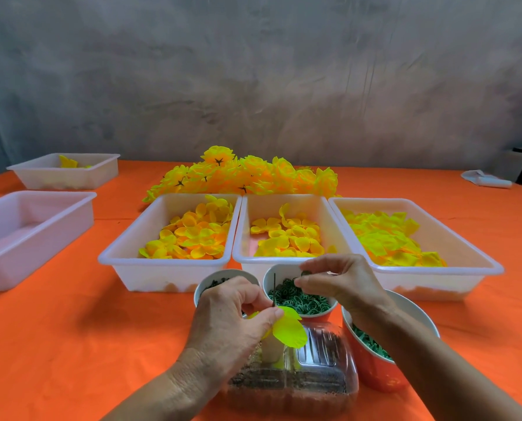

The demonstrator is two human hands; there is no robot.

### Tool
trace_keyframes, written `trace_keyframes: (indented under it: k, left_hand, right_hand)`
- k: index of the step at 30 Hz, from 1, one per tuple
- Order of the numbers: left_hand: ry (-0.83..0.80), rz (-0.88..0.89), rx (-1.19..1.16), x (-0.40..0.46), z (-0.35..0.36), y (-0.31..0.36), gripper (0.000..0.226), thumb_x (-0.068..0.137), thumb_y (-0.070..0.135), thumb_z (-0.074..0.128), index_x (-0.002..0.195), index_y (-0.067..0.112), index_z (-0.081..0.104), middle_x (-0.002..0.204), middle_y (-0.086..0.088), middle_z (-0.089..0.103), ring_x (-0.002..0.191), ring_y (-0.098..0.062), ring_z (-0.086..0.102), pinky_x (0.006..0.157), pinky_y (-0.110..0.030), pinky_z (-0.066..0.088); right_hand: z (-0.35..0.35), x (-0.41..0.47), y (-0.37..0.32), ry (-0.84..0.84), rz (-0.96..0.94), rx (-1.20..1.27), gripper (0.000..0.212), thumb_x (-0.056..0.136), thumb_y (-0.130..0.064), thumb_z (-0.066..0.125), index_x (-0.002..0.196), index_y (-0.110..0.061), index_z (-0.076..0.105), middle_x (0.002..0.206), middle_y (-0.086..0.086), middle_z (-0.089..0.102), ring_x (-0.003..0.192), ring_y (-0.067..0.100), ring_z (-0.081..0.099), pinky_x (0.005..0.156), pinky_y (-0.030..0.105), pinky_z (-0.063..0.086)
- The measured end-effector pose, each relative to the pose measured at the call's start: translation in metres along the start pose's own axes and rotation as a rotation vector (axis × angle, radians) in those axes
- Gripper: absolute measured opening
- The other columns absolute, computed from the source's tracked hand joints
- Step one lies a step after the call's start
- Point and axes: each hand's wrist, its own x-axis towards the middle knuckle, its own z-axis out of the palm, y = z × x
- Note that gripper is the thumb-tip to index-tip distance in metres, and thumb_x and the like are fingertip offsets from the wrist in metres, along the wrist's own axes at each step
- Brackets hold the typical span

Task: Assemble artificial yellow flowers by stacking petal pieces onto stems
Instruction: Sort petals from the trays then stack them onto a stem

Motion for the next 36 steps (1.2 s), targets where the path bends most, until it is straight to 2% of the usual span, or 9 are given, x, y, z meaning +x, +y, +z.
trace_keyframes:
  k: [3,5,9,13,17,22,28,36]
  left_hand:
    - [0.023,0.006,0.015,-0.001,0.001,-0.001,0.02,0.07,0.016,0.081,0.058,0.022,0.066,0.065,0.005,0.061,0.063,-0.007,0.054,0.061,-0.021,0.045]
    - [0.029,0.01,0.019,-0.002,0.001,-0.001,0.016,0.071,0.019,0.08,0.06,0.02,0.068,0.066,0.005,0.061,0.064,-0.007,0.054,0.063,-0.025,0.045]
    - [0.024,0.016,0.012,-0.004,0.0,0.0,0.013,0.073,0.022,0.079,0.064,0.017,0.071,0.068,0.005,0.062,0.066,-0.008,0.055,0.066,-0.027,0.046]
    - [0.015,0.019,0.022,-0.004,-0.001,0.002,0.013,0.075,0.024,0.078,0.066,0.018,0.071,0.071,0.004,0.063,0.069,-0.012,0.057,0.069,-0.032,0.046]
    - [0.012,0.013,0.023,-0.004,-0.002,0.003,0.012,0.076,0.025,0.077,0.067,0.019,0.071,0.072,0.005,0.063,0.071,-0.012,0.058,0.07,-0.034,0.047]
    - [0.016,0.027,0.02,-0.004,-0.002,0.002,0.011,0.075,0.023,0.078,0.067,0.02,0.071,0.071,0.003,0.063,0.069,-0.014,0.058,0.07,-0.036,0.047]
    - [0.017,0.037,0.016,-0.004,-0.001,0.0,0.011,0.076,0.023,0.078,0.067,0.022,0.07,0.07,0.004,0.062,0.068,-0.014,0.057,0.068,-0.037,0.047]
    - [0.018,0.041,0.015,-0.004,0.0,-0.001,0.012,0.076,0.023,0.077,0.065,0.023,0.07,0.07,0.004,0.062,0.067,-0.012,0.057,0.068,-0.035,0.047]
  right_hand:
    - [0.002,-0.011,-0.012,-0.029,0.027,0.274,0.021,0.053,-0.004,0.078,0.074,-0.007,0.075,0.074,0.015,0.073,0.064,0.023,0.07,0.06,0.023,0.057]
    - [0.007,-0.019,-0.02,-0.064,0.017,0.376,0.029,0.045,-0.013,0.08,0.074,-0.009,0.077,0.078,0.014,0.074,0.07,0.022,0.072,0.061,0.022,0.056]
    - [0.017,-0.034,-0.028,-0.137,-0.059,0.406,0.031,0.044,-0.022,0.082,0.075,-0.017,0.078,0.081,0.007,0.075,0.073,0.017,0.072,0.06,0.02,0.054]
    - [0.027,-0.043,-0.029,-0.151,-0.137,0.455,0.048,0.037,-0.037,0.093,0.078,-0.017,0.077,0.083,0.005,0.075,0.076,0.016,0.07,0.064,0.021,0.054]
    - [0.035,-0.046,-0.031,-0.122,-0.179,0.426,0.029,0.05,-0.026,0.082,0.078,-0.02,0.077,0.081,0.004,0.075,0.075,0.014,0.069,0.066,0.02,0.053]
    - [0.044,-0.051,-0.031,-0.119,-0.168,0.425,0.022,0.053,-0.019,0.078,0.075,-0.018,0.077,0.076,0.005,0.074,0.068,0.013,0.07,0.058,0.019,0.052]
    - [0.044,-0.051,-0.027,-0.124,-0.191,0.428,0.019,0.057,-0.01,0.075,0.075,-0.015,0.077,0.076,0.007,0.074,0.067,0.013,0.07,0.059,0.018,0.052]
    - [0.044,-0.05,-0.025,-0.104,-0.187,0.43,0.024,0.054,-0.016,0.078,0.077,-0.015,0.076,0.078,0.009,0.074,0.071,0.015,0.071,0.062,0.02,0.053]
